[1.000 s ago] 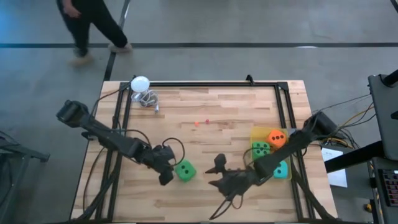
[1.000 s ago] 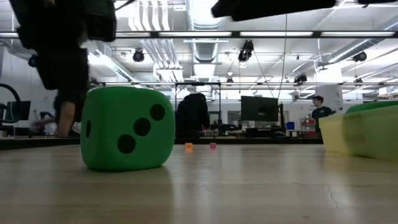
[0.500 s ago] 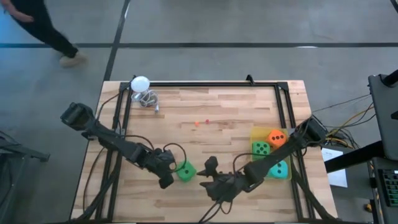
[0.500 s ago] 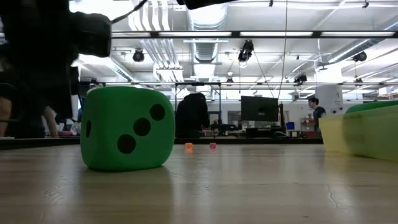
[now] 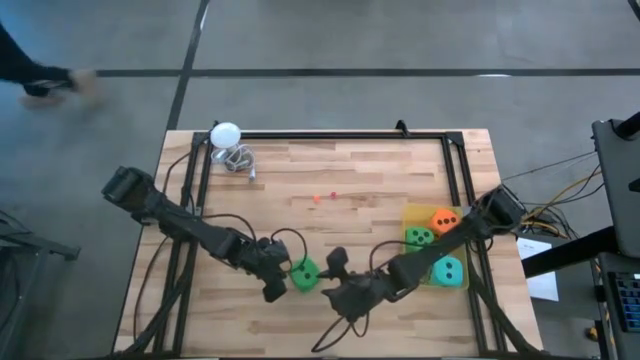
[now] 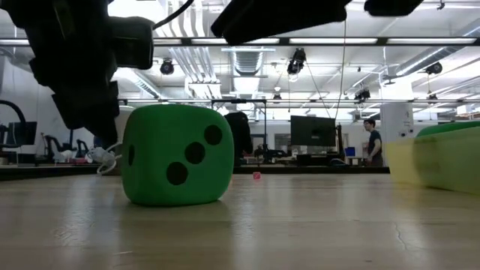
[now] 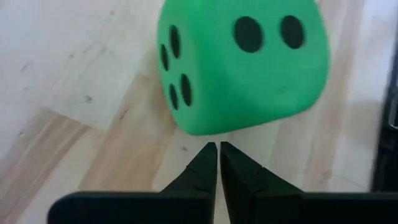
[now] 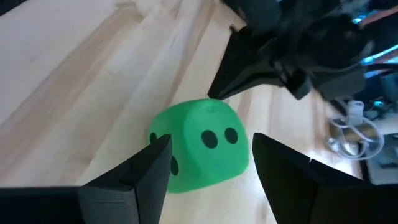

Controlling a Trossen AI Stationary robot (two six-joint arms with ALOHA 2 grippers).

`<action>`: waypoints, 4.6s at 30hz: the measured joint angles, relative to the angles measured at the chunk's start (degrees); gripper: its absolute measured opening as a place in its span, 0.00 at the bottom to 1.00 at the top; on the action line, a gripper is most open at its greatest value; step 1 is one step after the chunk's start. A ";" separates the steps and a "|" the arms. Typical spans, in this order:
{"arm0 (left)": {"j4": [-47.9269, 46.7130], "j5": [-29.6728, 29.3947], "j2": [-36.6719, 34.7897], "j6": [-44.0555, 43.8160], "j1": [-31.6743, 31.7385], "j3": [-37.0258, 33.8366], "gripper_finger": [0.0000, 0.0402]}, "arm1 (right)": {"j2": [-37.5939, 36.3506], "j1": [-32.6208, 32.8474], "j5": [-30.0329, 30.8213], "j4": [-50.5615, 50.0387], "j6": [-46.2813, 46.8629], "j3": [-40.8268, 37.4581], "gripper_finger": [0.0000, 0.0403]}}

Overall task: Pick & Place Dice
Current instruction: Put the large green dice into the yellow bin

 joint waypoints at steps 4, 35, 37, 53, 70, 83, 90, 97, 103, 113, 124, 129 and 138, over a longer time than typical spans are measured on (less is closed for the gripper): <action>0.46 0.93 -0.92 0.65 0.00 0.00 0.06 | 1.26 -0.73 -1.04 -0.09 -1.82 -0.05 0.54; 1.97 -0.15 -0.98 2.29 0.04 0.00 0.06 | 22.12 -3.63 5.09 -19.16 -9.02 22.28 0.54; 1.95 -0.13 -0.98 2.28 0.04 0.00 0.06 | 22.87 -3.84 4.67 -20.06 -8.92 22.81 0.51; 1.75 1.58 -0.98 2.25 0.00 0.00 0.06 | 24.37 -4.74 3.29 -21.88 -4.06 23.57 0.12; 0.52 4.61 -0.98 2.30 0.00 0.00 0.06 | 19.91 -4.14 3.42 -29.25 5.12 23.08 0.09; -0.37 4.09 -1.99 4.04 0.00 0.00 0.06 | 15.73 -2.18 2.52 -39.58 14.17 22.86 0.06; -0.37 3.46 -1.99 5.51 0.00 0.00 0.06 | 15.42 -1.25 5.45 -43.75 17.16 22.92 0.03; -0.42 3.04 -1.99 5.81 0.02 0.00 0.06 | 13.79 -1.10 5.92 -46.05 20.60 22.98 0.02; -0.42 2.58 -1.99 6.64 0.04 0.00 0.06 | 12.12 -0.81 6.40 -48.76 23.18 23.09 0.02; 0.52 -0.16 -2.64 8.52 1.50 0.00 0.06 | 6.48 1.85 8.23 -61.25 35.03 23.07 0.02; 22.94 -5.28 -5.57 24.23 8.62 0.02 0.06 | -3.14 10.00 8.58 -78.68 60.13 20.13 0.02; 34.58 -4.90 -5.95 31.73 10.11 0.04 0.06 | -6.37 14.95 6.39 -80.59 69.24 16.76 0.02; 31.75 -4.50 -6.68 34.27 12.21 0.01 0.06 | -9.42 19.55 4.43 -80.87 79.32 12.88 0.02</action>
